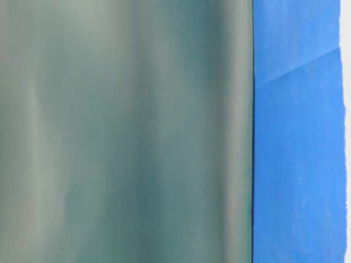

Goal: Fold the blue towel.

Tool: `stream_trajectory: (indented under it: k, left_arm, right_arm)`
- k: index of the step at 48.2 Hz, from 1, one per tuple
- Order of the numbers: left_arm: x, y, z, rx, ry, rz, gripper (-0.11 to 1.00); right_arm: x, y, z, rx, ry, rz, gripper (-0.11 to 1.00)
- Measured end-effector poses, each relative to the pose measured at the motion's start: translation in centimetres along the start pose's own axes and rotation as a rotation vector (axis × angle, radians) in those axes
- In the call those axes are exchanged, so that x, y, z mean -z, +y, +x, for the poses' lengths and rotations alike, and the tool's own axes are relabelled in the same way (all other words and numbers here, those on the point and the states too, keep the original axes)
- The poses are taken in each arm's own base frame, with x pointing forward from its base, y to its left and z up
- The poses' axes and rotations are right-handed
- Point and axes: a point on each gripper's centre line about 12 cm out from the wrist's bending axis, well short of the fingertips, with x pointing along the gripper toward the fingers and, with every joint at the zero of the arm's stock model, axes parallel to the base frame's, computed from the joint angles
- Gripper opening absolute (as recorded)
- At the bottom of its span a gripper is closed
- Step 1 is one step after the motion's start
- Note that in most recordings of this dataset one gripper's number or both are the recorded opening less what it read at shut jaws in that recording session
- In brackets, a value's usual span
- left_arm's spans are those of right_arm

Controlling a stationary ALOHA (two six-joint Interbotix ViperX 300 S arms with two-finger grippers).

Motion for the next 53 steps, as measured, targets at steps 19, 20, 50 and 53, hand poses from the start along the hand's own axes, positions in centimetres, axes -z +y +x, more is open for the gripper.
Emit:
stream_trajectory:
  k: [19, 20, 50, 53]
  left_arm:
    - [2.9, 2.8, 4.0, -0.093, 0.140, -0.040, 0.74]
    - [3.2, 2.8, 4.1, -0.095, 0.146, -0.040, 0.74]
    - [4.9, 2.9, 5.3, -0.105, 0.233, -0.054, 0.02]
    - [4.8, 2.9, 5.4, -0.105, 0.236, -0.054, 0.02]
  right_arm:
    - [2.0, -3.0, 4.1, 0.119, 0.096, 0.014, 0.86]
    - [2.1, -3.0, 4.3, 0.122, 0.100, 0.016, 0.86]
    - [2.9, -2.2, 5.2, 0.107, 0.131, -0.010, 0.02]
    - [2.9, -2.2, 5.2, 0.106, 0.132, -0.011, 0.01]
